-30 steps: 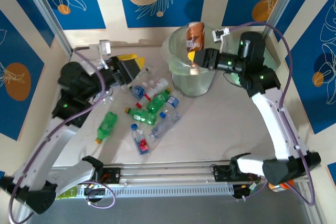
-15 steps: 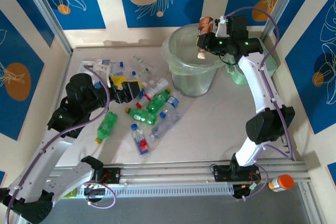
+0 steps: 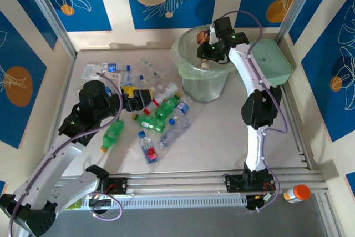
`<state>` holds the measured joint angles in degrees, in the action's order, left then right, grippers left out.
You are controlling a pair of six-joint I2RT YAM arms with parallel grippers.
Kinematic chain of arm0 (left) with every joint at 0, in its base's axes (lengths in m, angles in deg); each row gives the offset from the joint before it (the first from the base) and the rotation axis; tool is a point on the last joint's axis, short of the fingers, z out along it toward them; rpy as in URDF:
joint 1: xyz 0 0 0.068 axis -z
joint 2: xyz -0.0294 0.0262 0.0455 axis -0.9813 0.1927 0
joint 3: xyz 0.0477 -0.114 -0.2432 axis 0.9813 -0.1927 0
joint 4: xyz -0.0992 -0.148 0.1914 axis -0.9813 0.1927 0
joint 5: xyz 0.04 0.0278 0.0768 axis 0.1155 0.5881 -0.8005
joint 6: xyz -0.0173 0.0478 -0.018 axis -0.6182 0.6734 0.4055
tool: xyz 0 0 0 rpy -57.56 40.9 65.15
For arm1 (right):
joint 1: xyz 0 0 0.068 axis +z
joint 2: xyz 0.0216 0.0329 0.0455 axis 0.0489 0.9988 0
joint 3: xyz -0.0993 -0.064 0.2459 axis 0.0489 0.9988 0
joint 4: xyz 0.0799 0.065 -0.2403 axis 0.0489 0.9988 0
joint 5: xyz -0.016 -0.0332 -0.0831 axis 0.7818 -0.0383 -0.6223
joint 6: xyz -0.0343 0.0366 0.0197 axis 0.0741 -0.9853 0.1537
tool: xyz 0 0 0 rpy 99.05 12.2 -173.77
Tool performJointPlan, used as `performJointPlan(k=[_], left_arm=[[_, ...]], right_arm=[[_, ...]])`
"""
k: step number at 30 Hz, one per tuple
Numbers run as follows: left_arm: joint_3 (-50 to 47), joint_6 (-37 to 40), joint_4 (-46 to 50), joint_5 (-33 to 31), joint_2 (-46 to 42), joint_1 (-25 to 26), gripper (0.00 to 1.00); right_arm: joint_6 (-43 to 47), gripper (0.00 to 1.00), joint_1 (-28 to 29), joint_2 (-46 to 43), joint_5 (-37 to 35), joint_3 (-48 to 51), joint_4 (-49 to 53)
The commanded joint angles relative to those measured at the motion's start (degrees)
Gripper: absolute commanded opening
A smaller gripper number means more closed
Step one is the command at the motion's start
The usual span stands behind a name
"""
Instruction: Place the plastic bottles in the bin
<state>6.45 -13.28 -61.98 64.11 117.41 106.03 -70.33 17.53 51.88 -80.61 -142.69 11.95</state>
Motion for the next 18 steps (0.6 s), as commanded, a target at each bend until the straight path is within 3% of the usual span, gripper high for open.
performJointPlan(k=[1,12,18], left_arm=[[-0.2,-0.9,-1.5,0.3,-0.9,0.4,0.95],[-0.9,-1.0,1.0,-2.7,-2.0,0.6,0.96],[-0.9,-1.7,0.7,-2.1,-2.0,0.6,0.96]], right_arm=[[2.4,0.42,0.8,2.0,-1.2,-1.9,4.3],[3.0,0.61,1.4,2.4,-2.7,-1.9,5.3],[3.1,0.64,0.7,1.1,-3.2,-3.5,6.6]])
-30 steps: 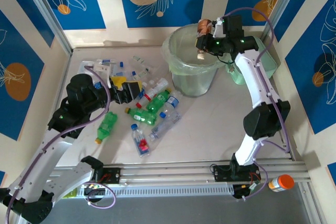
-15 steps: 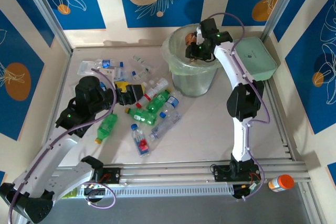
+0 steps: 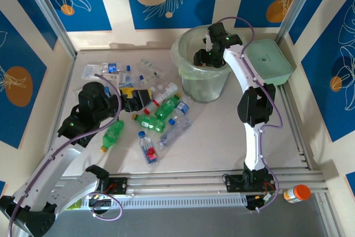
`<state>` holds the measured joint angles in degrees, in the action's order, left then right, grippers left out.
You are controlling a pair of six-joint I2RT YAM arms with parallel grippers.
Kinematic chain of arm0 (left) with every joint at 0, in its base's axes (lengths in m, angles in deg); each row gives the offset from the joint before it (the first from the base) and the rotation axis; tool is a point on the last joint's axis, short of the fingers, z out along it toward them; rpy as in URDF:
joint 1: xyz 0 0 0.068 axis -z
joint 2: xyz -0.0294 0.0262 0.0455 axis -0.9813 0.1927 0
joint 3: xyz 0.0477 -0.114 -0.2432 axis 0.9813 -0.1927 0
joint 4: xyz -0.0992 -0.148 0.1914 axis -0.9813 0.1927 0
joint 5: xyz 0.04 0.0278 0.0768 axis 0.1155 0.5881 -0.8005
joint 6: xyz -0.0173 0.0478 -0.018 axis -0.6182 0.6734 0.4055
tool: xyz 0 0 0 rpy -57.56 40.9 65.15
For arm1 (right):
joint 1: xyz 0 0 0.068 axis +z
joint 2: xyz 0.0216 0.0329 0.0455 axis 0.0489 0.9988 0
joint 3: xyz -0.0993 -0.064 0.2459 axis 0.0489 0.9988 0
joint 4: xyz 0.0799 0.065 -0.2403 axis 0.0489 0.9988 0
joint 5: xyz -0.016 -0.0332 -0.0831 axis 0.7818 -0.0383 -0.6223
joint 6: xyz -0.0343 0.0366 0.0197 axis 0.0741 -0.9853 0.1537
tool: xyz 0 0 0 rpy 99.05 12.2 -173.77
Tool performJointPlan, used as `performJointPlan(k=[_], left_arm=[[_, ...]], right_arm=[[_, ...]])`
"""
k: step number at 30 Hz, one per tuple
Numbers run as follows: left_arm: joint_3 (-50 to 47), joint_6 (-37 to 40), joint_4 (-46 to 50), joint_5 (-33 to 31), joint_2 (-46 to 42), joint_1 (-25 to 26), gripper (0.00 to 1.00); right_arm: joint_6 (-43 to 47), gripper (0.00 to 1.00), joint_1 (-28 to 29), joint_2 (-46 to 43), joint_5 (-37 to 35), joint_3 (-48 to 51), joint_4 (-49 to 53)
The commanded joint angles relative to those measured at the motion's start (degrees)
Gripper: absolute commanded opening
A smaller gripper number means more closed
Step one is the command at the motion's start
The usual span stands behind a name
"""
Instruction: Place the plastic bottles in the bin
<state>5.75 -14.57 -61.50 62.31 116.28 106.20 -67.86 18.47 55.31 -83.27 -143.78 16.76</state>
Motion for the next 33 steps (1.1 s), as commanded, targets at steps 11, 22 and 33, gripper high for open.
performJointPlan(k=[11,22,33], left_arm=[[0.1,-0.7,10.0,-15.7,-4.6,0.3,1.0],[-3.5,7.0,17.2,-10.0,-2.4,0.6,0.99],[-2.7,16.3,24.1,-7.7,15.2,16.4,0.94]], right_arm=[[-1.2,0.62,0.5,-15.5,-1.4,-2.0,-0.4],[-2.9,0.61,8.1,-44.7,-2.8,29.1,-14.2],[-5.3,0.61,11.4,-66.3,-3.0,51.3,-17.4]])
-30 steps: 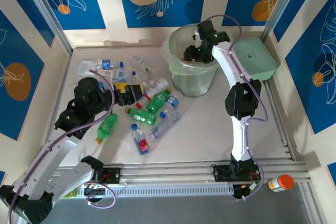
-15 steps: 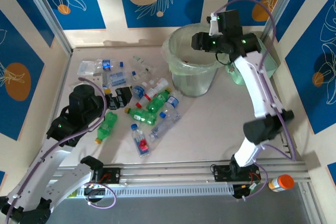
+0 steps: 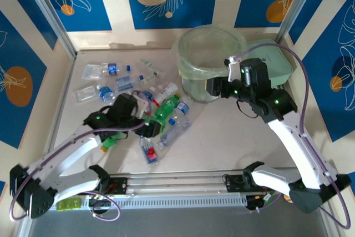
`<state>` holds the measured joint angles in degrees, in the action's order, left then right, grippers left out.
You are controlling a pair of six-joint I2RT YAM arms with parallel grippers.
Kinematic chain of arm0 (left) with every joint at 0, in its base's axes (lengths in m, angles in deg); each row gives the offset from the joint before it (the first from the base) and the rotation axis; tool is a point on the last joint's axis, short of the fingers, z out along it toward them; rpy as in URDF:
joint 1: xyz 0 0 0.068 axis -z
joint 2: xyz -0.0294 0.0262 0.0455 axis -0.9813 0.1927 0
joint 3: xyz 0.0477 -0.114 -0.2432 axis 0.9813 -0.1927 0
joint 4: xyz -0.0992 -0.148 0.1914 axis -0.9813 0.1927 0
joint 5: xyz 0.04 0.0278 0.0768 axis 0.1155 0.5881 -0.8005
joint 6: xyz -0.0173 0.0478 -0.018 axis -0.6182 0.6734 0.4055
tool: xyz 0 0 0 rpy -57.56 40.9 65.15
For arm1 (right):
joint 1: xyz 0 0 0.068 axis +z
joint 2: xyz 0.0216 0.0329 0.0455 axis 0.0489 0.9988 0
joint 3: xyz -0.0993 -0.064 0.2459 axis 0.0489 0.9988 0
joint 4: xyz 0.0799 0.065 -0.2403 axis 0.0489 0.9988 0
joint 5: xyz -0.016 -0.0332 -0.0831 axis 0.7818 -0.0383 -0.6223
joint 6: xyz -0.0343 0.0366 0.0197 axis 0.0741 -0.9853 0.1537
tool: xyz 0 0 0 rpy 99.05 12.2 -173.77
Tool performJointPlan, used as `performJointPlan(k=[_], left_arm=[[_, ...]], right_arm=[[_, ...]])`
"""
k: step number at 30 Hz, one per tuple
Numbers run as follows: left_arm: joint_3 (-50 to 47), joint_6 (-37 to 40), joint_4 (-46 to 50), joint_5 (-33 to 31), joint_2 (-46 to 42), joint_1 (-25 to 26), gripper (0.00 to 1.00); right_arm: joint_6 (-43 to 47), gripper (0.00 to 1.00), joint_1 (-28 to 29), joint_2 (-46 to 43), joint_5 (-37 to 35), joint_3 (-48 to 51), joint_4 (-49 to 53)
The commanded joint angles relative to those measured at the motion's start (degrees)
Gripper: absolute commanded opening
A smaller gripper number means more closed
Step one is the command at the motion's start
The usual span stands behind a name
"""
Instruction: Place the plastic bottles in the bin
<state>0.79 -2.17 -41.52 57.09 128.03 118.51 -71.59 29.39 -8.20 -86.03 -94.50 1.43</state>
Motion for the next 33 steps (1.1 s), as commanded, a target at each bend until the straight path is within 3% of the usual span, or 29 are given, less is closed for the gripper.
performJointPlan(k=[1,5,7,10,15,19,21,26,33], left_arm=[[2.9,3.3,4.6,-5.6,5.2,5.7,0.94],[5.1,-6.8,6.8,-16.6,9.8,6.5,0.93],[4.9,-16.0,9.2,-22.6,10.9,6.5,0.94],[5.4,-27.8,15.2,-26.8,13.7,6.2,0.96],[4.5,-33.8,15.6,-21.8,16.5,3.0,0.96],[-1.4,-37.1,8.5,-11.8,14.0,-4.3,0.92],[-3.1,-38.1,5.0,-8.8,13.4,-5.5,0.91],[-2.5,-38.3,3.5,-7.8,16.6,-5.9,0.89],[-4.6,-39.4,-1.4,-5.8,20.7,-7.8,0.76]], right_arm=[[-1.8,0.61,0.5,-3.6,-0.3,3.0,-2.1],[-3.6,0.6,0.7,-5.7,0.4,5.6,-2.5],[-4.6,0.6,1.2,-6.5,0.9,6.8,-2.9],[-5.5,0.6,2.0,-7.9,0.7,8.7,-3.3],[-6.3,0.6,2.8,-10.3,0.2,11.7,-4.6],[-6.1,0.6,2.9,-10.8,-0.1,12.3,-4.0],[-6.0,0.6,3.0,-11.4,-0.3,12.9,-4.0],[-5.8,0.6,3.0,-12.6,-0.9,13.6,-3.7],[-5.5,0.6,3.0,-12.8,-1.1,12.9,-3.2]])
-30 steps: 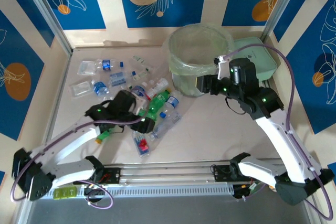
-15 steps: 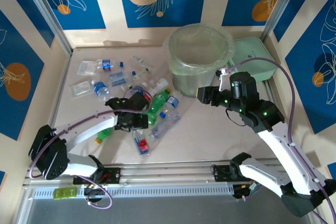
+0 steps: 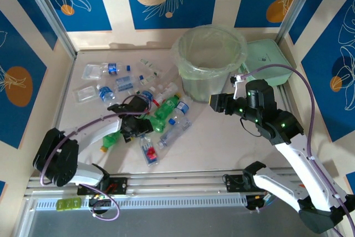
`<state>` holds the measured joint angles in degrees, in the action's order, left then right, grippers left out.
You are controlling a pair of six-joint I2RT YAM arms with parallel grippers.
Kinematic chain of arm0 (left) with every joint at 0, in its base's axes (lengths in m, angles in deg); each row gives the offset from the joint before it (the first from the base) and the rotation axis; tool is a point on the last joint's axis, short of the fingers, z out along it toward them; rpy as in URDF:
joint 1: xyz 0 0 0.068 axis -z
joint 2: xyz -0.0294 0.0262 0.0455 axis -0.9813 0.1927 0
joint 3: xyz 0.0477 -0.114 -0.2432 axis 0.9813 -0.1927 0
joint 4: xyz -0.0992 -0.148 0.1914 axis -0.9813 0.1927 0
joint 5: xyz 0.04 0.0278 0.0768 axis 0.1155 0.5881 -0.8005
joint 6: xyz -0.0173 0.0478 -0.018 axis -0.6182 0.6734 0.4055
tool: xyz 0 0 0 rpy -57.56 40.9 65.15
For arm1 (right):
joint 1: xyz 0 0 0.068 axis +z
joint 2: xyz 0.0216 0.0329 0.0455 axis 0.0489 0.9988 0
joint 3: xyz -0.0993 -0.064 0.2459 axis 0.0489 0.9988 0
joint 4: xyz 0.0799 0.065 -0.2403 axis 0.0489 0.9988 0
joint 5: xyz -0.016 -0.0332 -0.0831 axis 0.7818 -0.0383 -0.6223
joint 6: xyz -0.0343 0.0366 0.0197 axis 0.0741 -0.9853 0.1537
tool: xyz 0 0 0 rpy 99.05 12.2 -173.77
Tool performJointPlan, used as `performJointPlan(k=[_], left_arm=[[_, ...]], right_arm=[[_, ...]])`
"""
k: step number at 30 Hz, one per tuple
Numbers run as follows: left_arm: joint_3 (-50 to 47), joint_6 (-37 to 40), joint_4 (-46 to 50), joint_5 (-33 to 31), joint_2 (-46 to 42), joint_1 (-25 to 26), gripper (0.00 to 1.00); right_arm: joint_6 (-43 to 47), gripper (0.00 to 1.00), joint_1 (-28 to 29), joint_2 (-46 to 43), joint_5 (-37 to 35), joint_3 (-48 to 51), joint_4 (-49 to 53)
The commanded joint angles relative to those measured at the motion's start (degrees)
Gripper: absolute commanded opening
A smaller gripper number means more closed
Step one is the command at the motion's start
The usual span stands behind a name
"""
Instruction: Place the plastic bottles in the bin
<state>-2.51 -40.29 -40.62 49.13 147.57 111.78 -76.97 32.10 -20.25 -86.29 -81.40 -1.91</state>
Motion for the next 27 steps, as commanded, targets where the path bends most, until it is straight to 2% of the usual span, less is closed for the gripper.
performJointPlan(k=[1,10,20,27], left_arm=[[-1.7,-1.4,-3.0,2.5,1.6,-1.4,0.75],[-3.7,-2.6,-8.6,2.4,3.9,-2.7,0.57],[-4.9,-2.8,-9.2,-0.1,3.2,-3.6,0.21],[-3.1,-0.9,-4.6,-2.9,-3.8,-3.6,0.16]], right_arm=[[-0.1,0.6,0.3,-0.7,-0.9,-0.3,0.1],[0.2,0.6,0.3,-0.2,-0.9,-1.0,0.2],[0.3,0.6,0.4,-0.1,-1.0,-2.3,0.7],[0.2,0.6,0.5,0.1,-0.1,-1.8,0.4]])
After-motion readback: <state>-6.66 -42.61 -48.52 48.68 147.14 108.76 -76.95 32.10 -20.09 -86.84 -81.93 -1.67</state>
